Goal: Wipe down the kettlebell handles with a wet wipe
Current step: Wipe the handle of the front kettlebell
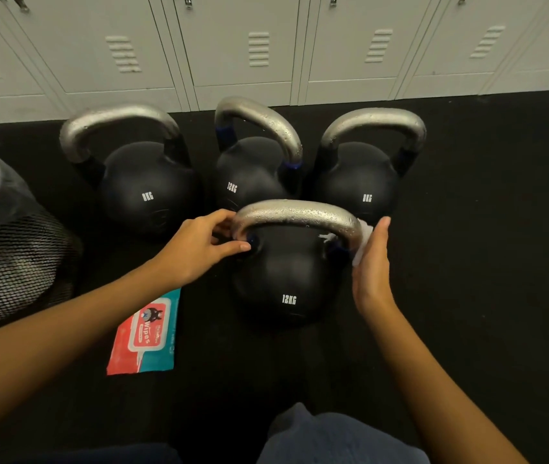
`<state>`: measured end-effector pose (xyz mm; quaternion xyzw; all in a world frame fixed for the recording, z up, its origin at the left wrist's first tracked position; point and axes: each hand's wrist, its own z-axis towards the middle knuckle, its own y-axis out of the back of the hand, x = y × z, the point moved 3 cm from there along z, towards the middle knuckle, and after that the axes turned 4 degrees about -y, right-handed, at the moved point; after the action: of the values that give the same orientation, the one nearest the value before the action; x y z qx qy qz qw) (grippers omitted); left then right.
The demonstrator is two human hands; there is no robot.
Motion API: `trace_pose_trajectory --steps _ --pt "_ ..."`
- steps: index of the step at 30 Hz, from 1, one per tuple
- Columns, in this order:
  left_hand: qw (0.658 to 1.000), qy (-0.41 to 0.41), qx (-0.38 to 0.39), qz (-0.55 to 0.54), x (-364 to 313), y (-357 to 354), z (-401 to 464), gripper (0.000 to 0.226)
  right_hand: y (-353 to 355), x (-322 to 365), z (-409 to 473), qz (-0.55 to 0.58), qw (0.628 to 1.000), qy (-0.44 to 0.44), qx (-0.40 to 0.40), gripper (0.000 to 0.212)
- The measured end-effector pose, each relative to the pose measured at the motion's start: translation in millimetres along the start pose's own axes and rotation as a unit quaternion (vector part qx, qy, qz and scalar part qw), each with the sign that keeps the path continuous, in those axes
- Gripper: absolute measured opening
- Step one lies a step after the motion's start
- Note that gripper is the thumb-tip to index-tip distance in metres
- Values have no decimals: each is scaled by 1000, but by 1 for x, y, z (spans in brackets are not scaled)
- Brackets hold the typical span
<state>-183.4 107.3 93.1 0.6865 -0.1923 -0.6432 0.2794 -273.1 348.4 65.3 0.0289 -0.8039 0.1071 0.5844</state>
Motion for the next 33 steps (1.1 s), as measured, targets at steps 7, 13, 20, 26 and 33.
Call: trace_pose_trajectory --steps 7,13,20,26,33 --pt "1000 -22 -6 8 1 -1 -2 52 -1 -4 15 38 997 -31 -57 37" --pt "1000 -28 -12 2 4 -2 -2 54 3 -25 2 38 999 -2 -20 52" --pt "999 -28 -13 -14 6 -3 -2 57 5 -15 2 29 998 47 -26 35" --pt "999 -20 -1 -27 6 -1 -2 67 5 -30 -1 22 999 34 -32 41" --pt "1000 -11 3 -28 7 0 -3 72 7 -21 14 1 999 16 -33 40"
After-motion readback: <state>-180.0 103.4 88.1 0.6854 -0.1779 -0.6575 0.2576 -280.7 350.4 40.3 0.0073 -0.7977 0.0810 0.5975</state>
